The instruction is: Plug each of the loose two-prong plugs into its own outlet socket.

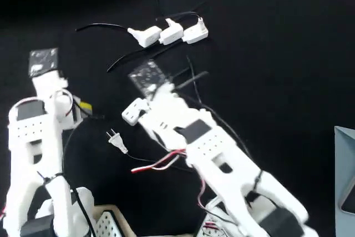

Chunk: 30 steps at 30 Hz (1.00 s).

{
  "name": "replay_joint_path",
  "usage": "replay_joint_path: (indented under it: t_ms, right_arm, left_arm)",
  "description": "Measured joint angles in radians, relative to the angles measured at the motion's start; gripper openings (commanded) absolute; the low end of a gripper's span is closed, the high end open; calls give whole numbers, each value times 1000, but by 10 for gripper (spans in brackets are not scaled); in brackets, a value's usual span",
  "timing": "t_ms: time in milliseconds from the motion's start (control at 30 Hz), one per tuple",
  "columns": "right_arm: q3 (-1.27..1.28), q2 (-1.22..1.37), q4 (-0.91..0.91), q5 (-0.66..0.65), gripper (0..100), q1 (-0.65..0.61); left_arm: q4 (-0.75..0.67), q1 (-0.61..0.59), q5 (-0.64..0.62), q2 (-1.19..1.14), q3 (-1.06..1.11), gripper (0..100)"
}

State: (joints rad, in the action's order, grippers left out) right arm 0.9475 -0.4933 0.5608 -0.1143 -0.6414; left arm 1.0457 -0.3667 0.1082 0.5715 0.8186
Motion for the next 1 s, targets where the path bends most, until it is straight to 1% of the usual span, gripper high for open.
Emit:
replay_joint_path:
  t_ms: [167, 367, 567, 833, 1000]
  right_arm:
    - [-103, 144, 0, -43, 12, -54]
    - [-212, 298, 0, -71, 12, -69]
    - [-279, 396, 3, -80, 12, -69]
    - [-419, 485, 149, -80, 12, -72]
    - [-457, 551, 161, -80, 12, -72]
  left_arm:
    - [-92, -64, -34, 18, 124, 288]
    - [-183, -83, -37, 18, 213, 288]
    - [-193, -84, -37, 25, 219, 288]
    - [-193, -84, -37, 25, 219, 288]
    - [-193, -84, -37, 25, 219, 288]
